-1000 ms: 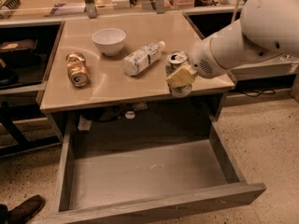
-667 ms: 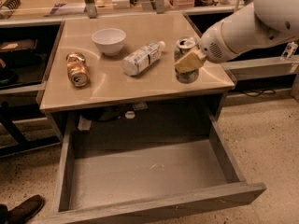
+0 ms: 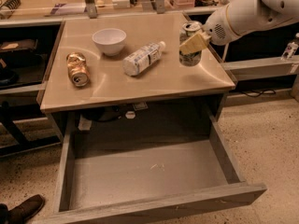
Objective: Pick 7up can from top drawer and place on counter
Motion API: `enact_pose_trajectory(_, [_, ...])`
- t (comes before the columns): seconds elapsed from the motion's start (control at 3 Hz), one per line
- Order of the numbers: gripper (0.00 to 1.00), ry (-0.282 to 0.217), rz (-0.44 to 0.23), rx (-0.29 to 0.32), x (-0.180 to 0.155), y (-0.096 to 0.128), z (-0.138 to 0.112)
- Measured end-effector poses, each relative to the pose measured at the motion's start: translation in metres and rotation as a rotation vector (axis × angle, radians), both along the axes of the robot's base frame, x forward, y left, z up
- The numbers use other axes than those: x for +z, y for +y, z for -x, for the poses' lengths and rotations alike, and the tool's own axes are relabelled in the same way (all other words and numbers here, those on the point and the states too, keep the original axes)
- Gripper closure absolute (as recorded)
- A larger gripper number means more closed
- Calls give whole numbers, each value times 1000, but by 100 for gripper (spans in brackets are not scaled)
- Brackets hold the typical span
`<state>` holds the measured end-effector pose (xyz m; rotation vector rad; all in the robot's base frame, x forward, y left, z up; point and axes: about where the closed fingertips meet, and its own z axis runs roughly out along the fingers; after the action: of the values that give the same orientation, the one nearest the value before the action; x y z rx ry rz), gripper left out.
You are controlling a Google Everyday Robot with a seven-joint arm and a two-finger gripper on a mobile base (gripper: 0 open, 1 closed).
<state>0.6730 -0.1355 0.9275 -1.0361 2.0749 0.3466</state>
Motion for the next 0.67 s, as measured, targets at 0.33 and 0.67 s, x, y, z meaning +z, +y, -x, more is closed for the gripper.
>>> enact_pose_trajectory(0.33, [100,18,-40,1,-10,-8,-31])
enact_pose_trajectory(0.67, [100,40,-77,2,-27,-12,-50])
